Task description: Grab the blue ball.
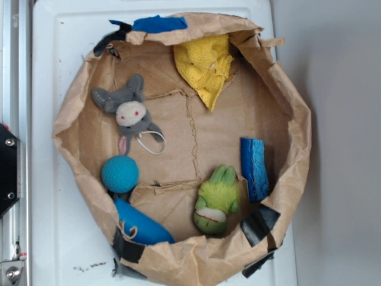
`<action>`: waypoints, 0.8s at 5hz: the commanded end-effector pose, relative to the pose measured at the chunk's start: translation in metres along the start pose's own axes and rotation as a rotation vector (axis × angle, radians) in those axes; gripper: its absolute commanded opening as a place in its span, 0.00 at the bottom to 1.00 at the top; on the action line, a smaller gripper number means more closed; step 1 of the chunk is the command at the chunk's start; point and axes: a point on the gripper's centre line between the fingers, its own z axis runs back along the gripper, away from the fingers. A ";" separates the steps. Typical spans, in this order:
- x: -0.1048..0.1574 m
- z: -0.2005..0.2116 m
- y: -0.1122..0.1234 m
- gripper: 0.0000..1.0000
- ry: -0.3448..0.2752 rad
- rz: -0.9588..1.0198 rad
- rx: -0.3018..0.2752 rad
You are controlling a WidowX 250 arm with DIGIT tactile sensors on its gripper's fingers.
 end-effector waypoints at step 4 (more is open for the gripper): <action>0.061 -0.028 0.007 1.00 0.009 0.154 0.064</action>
